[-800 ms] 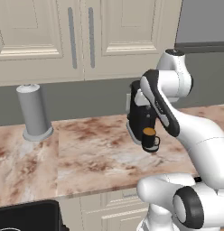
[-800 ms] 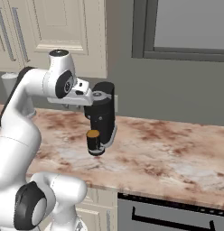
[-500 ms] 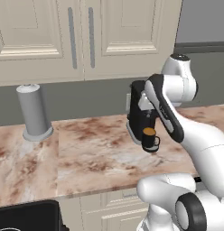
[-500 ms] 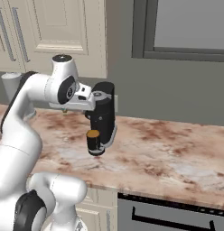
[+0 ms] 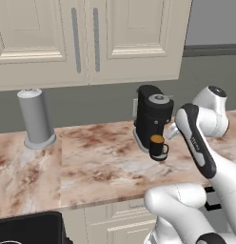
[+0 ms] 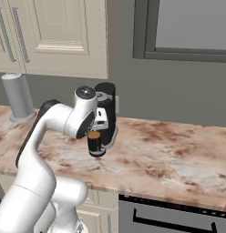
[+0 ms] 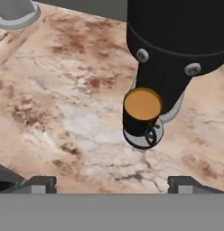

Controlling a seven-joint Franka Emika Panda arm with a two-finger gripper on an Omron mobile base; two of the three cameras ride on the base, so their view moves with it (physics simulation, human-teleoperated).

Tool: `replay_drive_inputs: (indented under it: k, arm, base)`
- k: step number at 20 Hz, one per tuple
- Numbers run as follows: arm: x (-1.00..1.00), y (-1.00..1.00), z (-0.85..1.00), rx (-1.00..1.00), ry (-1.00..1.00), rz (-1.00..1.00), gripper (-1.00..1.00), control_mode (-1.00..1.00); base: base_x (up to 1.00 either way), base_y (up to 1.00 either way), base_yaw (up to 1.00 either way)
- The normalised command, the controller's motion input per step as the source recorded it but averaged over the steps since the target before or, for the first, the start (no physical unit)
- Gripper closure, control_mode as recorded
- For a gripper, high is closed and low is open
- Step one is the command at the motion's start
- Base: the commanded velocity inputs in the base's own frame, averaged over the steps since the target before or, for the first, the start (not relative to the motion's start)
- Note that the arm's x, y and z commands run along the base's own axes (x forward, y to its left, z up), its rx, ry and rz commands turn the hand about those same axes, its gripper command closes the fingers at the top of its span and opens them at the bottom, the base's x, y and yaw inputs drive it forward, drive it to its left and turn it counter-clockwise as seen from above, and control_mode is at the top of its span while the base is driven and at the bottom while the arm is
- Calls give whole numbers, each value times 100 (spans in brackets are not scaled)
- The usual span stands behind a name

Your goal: Pick up the brewed coffee from the coffee machine and place it next to the breakfast plate on the dining counter.

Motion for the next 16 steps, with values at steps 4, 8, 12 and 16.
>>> replay_drive_inputs:
  k: [4, 8, 12, 16]
  arm:
    - [5, -36, -35, 0, 0, 33, -100, -100]
    - [12, -31, -26, 2, -3, 27, -100, -100]
    - [20, -34, -25, 8, -8, 23, -100, -100]
    - [31, -13, -29, 9, -16, 12, -100, -100]
  base:
    - [0, 0, 0]
    - [0, 0, 0]
    - [0, 0, 0]
    - [0, 0, 0]
